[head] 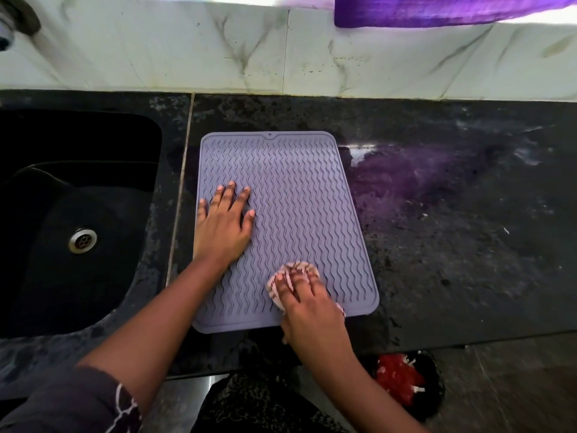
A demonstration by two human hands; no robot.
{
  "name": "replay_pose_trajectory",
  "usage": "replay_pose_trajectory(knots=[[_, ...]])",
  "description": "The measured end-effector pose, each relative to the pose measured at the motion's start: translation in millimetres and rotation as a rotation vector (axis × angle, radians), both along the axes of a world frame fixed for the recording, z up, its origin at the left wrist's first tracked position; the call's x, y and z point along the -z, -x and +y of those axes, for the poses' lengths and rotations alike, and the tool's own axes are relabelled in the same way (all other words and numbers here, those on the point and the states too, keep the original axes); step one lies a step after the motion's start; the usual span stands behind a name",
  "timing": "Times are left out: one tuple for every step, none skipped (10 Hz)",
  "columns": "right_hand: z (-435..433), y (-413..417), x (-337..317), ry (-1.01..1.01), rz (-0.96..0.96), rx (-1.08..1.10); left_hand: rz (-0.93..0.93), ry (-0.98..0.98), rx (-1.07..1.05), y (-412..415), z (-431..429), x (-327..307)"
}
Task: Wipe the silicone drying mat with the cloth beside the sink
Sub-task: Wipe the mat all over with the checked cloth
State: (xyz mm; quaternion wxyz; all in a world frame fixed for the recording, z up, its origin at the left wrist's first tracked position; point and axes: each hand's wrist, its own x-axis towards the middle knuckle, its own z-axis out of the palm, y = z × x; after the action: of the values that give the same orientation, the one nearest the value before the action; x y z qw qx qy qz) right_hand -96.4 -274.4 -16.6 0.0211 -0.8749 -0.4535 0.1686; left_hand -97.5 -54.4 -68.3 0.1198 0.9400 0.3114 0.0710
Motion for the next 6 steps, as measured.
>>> replay_pose_trajectory(knots=[[-15.6, 13.2, -11.3, 0.094, 0.074, -0.047, -0.002, 0.003, 0.001, 0.4, 0.0, -0.4], [-26.4, 3.9, -22.0, 0.081, 0.169, 0.0, -0.008, 0.001, 0.002, 0.9, 0.3, -0.4], [-41.0, -11.9, -28.0, 0.103, 0.055, 0.184, -0.007, -0.003, 0.002, 0.9, 0.6, 0.2], [-35.5, 0.8, -27.7, 0.175, -0.023, 0.222, -0.008, -0.005, 0.003, 0.9, 0.6, 0.6], [-12.3, 36.7, -23.2, 0.167, 0.087, 0.066, -0.009, -0.007, 0.002, 0.5, 0.7, 0.1], [0.3, 52.6, -25.2, 0.116, 0.159, -0.039, -0.005, -0.024, 0.003, 0.6, 0.7, -0.1]])
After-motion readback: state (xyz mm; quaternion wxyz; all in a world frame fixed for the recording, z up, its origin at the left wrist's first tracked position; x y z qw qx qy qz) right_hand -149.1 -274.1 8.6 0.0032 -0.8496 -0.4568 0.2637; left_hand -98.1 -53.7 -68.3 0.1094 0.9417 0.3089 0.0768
